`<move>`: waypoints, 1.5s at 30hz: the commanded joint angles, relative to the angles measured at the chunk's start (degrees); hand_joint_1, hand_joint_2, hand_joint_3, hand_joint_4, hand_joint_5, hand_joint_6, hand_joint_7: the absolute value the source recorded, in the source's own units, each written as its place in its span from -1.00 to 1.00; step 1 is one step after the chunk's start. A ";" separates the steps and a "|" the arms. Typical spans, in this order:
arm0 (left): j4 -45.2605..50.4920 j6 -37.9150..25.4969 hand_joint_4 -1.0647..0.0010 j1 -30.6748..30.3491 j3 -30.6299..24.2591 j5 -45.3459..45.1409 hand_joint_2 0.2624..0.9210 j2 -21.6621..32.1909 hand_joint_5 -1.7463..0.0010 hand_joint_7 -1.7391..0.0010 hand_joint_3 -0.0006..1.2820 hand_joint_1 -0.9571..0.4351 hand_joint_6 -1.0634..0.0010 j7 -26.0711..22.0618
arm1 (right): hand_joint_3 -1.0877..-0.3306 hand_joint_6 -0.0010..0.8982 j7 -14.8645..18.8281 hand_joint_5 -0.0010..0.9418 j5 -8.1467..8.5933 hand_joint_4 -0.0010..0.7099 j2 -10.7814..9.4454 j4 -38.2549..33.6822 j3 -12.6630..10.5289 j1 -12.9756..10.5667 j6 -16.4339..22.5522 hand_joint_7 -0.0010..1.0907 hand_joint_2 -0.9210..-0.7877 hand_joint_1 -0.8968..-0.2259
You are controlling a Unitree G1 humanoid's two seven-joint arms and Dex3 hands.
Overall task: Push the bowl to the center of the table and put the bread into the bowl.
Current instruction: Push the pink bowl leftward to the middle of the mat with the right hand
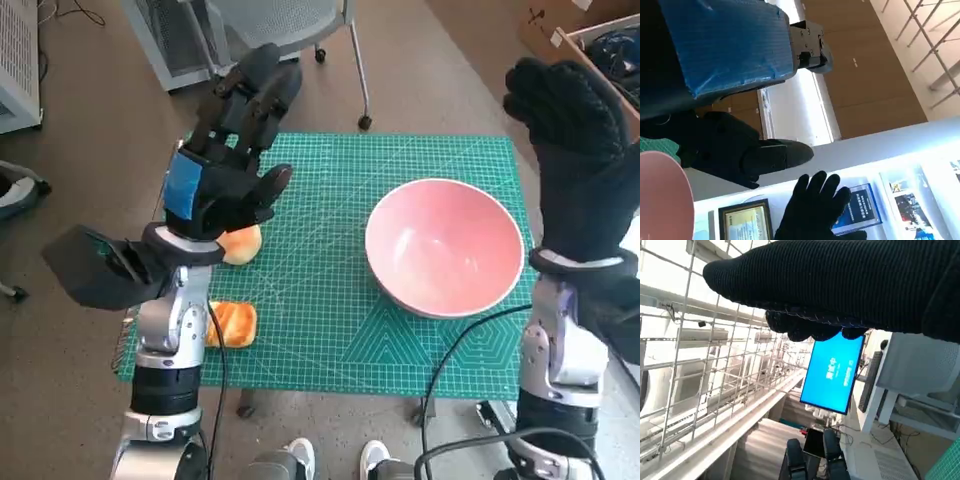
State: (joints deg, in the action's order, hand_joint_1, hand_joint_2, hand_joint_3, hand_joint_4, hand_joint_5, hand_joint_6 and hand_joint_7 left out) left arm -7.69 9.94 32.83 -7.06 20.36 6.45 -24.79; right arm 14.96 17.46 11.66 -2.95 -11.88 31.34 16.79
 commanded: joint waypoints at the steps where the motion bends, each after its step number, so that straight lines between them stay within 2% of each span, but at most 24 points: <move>1: -0.29 1.38 1.00 0.97 -0.10 0.38 0.69 -0.24 0.62 0.37 -0.22 -0.31 1.00 -0.46 | 0.40 -0.51 0.82 -1.00 0.76 0.01 1.65 -1.13 -1.83 -1.94 -0.20 -0.13 -1.00 0.18; 7: -0.28 1.60 1.00 0.71 -0.08 0.41 0.71 -0.33 0.62 0.38 -0.24 -0.32 1.00 -0.59 | 0.46 -0.48 2.60 -1.00 2.14 0.02 3.71 -7.99 -5.49 -1.43 3.19 -0.19 -1.00 0.13; 10: 0.18 1.31 1.00 0.51 -0.12 0.53 0.71 -0.26 0.62 0.38 -0.24 -0.31 1.00 -0.52 | 0.47 -0.47 2.43 -1.00 1.96 0.01 4.79 -14.75 -7.77 -0.69 6.23 -0.21 -1.00 0.12; 16: 0.89 0.79 1.00 0.33 -0.19 0.66 0.72 -0.04 0.62 0.38 -0.24 -0.31 1.00 -0.32 | 0.43 -0.46 1.07 -1.00 1.10 -0.05 6.45 -28.13 -10.91 1.36 11.82 -0.24 -1.00 0.11; 20: 1.37 0.33 1.00 0.20 -0.41 0.75 0.72 0.31 0.62 0.38 -0.24 -0.31 1.00 -0.13 | 0.39 -0.40 -0.94 -1.00 0.88 -0.11 6.37 -36.87 -12.45 3.11 14.51 -0.23 -1.00 0.12; 24: 1.47 0.24 1.00 0.05 -0.48 0.63 0.72 0.47 0.63 0.38 -0.23 -0.30 1.00 -0.01 | 0.36 -0.38 -3.37 -0.99 0.54 -0.10 5.10 -43.10 -12.84 4.87 15.97 -0.23 -1.00 0.16; 28: 1.72 -0.07 1.00 0.03 -0.39 0.40 0.72 0.53 0.63 0.38 -0.23 -0.30 1.00 0.36 | 0.34 -0.38 -3.60 -0.99 2.31 -0.09 3.58 -47.85 -13.50 6.39 14.93 -0.24 -1.00 0.22; 31: 2.03 -0.45 1.00 -0.07 -0.37 0.43 0.71 0.64 0.63 0.37 -0.22 -0.30 1.00 0.51 | 0.31 -0.37 -3.63 -0.99 2.98 -0.09 2.69 -50.77 -13.70 7.35 14.15 -0.24 -1.00 0.27; 33: 2.33 -0.83 1.00 -0.13 -0.38 0.45 0.71 0.76 0.62 0.36 -0.22 -0.30 1.00 0.63 | 0.30 -0.36 -3.84 -0.99 2.64 -0.09 2.19 -52.41 -13.31 7.79 13.98 -0.24 -1.00 0.29; 37: 3.65 -2.04 1.00 -0.59 -0.43 0.63 0.71 0.94 0.62 0.36 -0.22 -0.30 1.00 1.06 | 0.28 -0.35 -3.61 -0.98 0.60 -0.07 1.43 -56.90 -11.50 8.63 13.42 -0.24 -1.00 0.33; 40: 4.41 -2.81 1.00 -0.84 -0.56 0.76 0.71 1.07 0.62 0.36 -0.22 -0.30 1.00 1.32 | 0.26 -0.35 -3.33 -0.98 -0.18 -0.06 0.96 -59.32 -10.78 9.25 13.27 -0.24 -1.00 0.35; 45: 5.56 -3.53 1.00 -1.30 -0.62 0.47 0.70 1.40 0.62 0.35 -0.21 -0.29 1.00 1.77 | 0.25 -0.35 -2.21 -0.97 0.07 -0.03 -0.80 -62.28 -10.57 10.41 12.37 -0.24 -1.00 0.32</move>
State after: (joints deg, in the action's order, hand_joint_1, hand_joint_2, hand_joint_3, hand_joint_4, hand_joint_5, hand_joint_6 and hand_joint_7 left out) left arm -3.41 7.07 32.21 -7.47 20.72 7.20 -23.35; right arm 12.13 17.64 12.30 -62.74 -22.52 41.52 30.81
